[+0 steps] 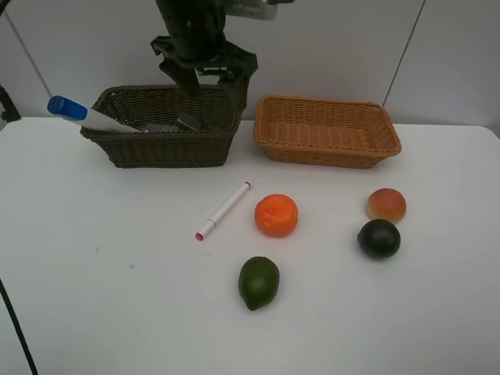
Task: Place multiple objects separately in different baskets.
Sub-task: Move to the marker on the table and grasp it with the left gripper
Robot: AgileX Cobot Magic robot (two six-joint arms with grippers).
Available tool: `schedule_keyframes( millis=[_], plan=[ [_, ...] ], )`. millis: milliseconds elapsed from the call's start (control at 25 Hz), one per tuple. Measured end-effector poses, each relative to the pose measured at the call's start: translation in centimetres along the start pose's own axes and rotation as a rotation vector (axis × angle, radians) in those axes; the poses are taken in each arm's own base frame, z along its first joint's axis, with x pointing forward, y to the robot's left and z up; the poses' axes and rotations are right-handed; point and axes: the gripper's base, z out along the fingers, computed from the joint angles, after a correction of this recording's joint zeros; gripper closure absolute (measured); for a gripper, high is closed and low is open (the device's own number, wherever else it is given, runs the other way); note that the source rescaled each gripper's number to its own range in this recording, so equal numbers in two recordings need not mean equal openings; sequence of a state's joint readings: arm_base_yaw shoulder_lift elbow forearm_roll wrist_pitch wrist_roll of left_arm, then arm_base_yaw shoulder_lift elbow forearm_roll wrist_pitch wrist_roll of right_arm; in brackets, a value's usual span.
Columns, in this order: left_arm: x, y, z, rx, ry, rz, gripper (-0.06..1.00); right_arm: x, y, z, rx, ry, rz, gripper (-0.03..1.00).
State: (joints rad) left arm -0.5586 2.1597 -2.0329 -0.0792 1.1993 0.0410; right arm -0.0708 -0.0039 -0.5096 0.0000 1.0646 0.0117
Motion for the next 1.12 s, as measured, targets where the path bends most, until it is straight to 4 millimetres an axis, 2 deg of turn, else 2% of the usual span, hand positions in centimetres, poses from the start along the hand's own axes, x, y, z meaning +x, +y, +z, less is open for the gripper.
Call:
schedule_keyframes(
  millis=[120, 240, 480, 720, 1120],
  plan=[
    [0.0, -2.0, 1.7, -0.002, 0.035, 0.015, -0.06, 0.0, 0.0, 0.0, 0.0, 0.0, 0.0, -0.02],
    [0.5, -2.8, 3.8, -0.006, 0.094, 0.014, -0.06, 0.0, 0.0, 0.0, 0.0, 0.0, 0.0, -0.02],
    [2.4, -3.5, 9.1, -0.014, 0.258, 0.027, -0.06, 0.0, 0.0, 0.0, 0.0, 0.0, 0.0, -0.02],
    [3.6, -3.2, 13.2, -0.036, 0.363, 0.029, -0.06, 0.0, 0.0, 0.0, 0.0, 0.0, 0.0, -0.02],
    [4.6, -2.6, 16.6, -0.068, 0.435, 0.04, -0.06, 0.0, 0.0, 0.0, 0.0, 0.0, 0.0, -0.02]
  ],
)
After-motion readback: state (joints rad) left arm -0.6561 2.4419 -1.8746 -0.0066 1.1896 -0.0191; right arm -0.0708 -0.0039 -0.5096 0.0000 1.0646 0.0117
